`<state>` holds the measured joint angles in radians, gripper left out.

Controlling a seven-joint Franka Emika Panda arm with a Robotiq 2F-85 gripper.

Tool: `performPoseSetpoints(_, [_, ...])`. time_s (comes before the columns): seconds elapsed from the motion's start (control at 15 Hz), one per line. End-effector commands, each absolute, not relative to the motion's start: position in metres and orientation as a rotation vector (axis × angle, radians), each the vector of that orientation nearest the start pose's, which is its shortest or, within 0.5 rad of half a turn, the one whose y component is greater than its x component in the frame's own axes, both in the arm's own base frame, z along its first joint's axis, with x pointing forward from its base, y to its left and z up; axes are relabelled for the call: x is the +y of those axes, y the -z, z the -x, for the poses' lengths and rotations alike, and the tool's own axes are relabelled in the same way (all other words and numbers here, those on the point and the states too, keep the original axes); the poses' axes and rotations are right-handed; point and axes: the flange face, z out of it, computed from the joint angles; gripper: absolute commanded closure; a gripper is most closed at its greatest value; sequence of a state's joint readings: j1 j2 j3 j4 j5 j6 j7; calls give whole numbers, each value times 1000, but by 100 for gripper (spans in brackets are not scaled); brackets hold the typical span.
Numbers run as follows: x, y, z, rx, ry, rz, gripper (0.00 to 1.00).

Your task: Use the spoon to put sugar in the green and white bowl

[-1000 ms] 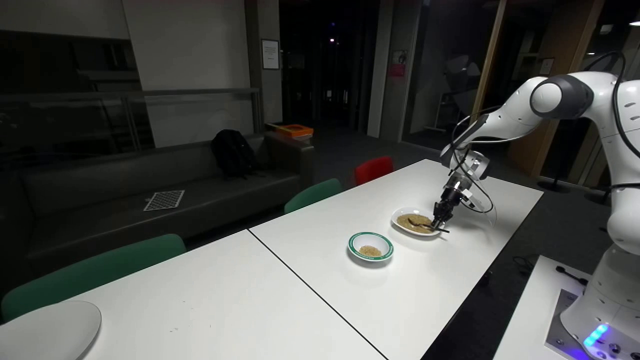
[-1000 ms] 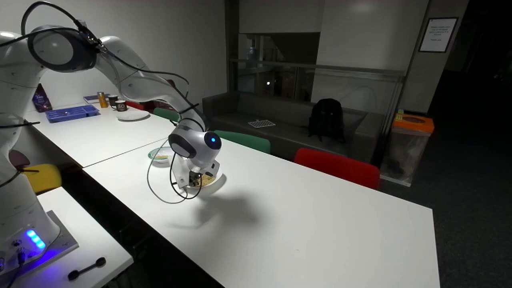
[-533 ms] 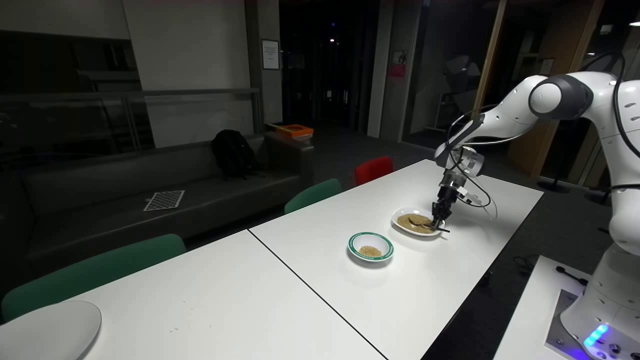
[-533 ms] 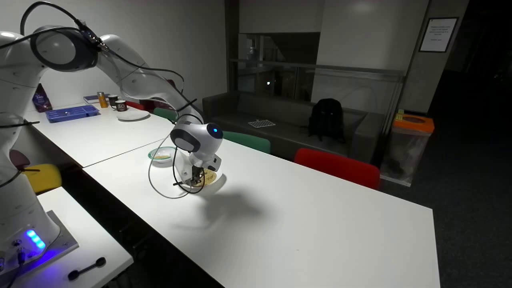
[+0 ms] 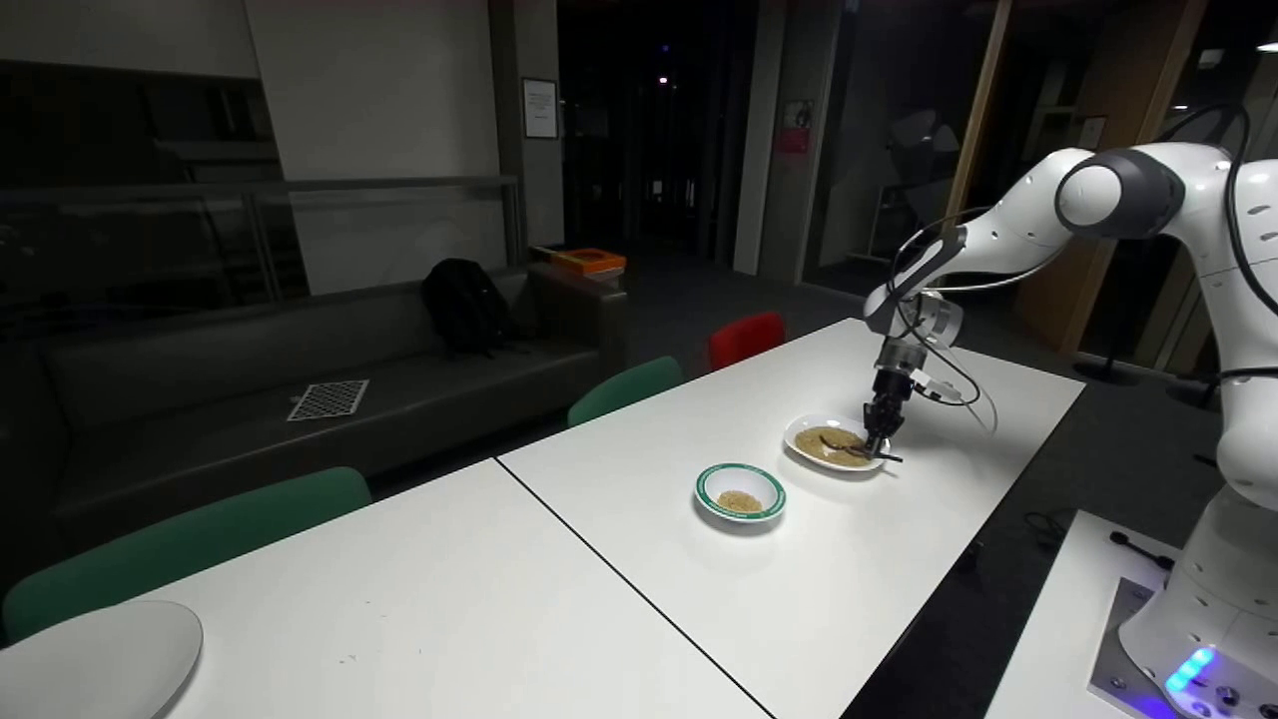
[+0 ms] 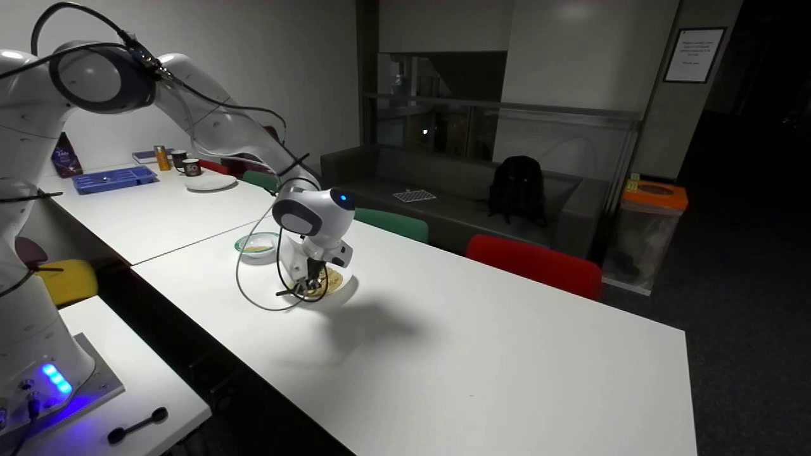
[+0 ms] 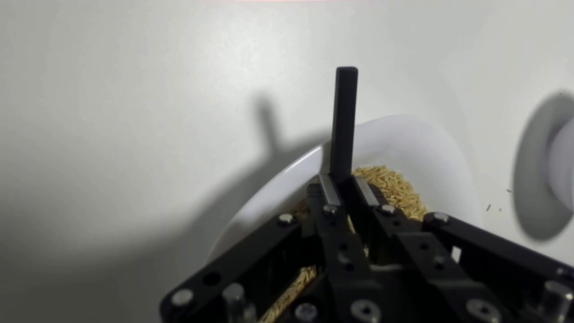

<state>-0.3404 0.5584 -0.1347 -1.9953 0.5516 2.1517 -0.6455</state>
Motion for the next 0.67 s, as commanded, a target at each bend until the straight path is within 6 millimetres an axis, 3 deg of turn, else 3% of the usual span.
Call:
performPoseSetpoints(0.0, [-237, -157, -513, 315, -232, 2705, 97])
performPoseSetpoints(0.6, [-216, -163, -525, 286, -295, 2806, 97])
